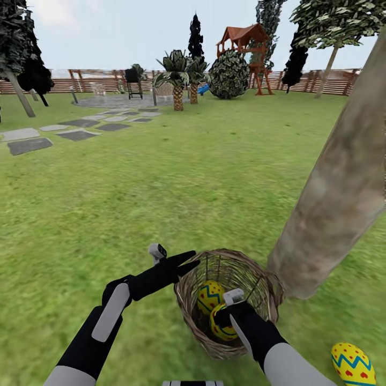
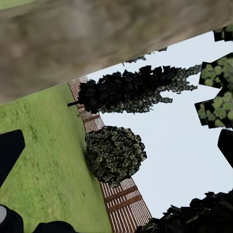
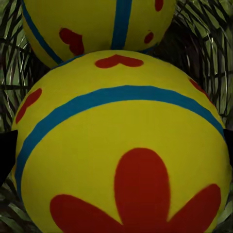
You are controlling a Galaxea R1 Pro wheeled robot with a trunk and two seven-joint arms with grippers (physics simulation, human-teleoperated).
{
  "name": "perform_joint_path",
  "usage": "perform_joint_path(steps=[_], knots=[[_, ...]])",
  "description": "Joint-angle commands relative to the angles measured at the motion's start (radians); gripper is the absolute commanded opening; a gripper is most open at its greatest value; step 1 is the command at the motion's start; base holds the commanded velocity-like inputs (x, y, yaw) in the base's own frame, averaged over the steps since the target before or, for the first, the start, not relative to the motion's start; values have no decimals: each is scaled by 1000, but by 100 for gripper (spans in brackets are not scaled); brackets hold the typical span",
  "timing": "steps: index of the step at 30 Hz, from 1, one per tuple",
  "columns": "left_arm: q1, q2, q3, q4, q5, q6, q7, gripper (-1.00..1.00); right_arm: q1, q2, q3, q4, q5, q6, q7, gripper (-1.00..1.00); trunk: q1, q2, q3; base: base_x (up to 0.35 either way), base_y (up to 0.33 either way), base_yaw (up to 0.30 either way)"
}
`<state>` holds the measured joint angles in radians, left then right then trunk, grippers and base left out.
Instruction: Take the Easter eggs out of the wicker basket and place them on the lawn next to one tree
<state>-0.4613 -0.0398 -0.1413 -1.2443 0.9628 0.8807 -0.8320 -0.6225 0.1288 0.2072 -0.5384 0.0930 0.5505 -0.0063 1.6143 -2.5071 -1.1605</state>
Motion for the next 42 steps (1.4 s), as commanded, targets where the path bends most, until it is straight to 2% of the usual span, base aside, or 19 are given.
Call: perform_joint_path(steps=[1, 11, 31, 37, 42], knots=[[0, 0, 0, 0, 2, 4, -1, 100, 0, -2, 3, -2, 10, 6, 0, -100, -1, 0, 3, 0, 0, 0], [0, -3, 0, 0, 1, 4, -1, 100, 0, -7, 3, -3, 12, 34, 0, -100, -5, 2, 42, 0, 0, 0], [0, -1, -1, 0, 1, 4, 0, 100, 0, -8, 3, -6, 16, 35, 2, -100, -14, 7, 119, 0, 0, 0], [0, 2, -1, 0, 2, 4, -1, 100, 0, -7, 3, -5, 16, 31, 2, -100, -36, 46, 138, 0, 0, 0], [0, 5, 1, -2, 5, 5, -7, 100, 0, 2, 6, -3, 16, 25, 1, -100, -51, 74, 151, 0, 0, 0]])
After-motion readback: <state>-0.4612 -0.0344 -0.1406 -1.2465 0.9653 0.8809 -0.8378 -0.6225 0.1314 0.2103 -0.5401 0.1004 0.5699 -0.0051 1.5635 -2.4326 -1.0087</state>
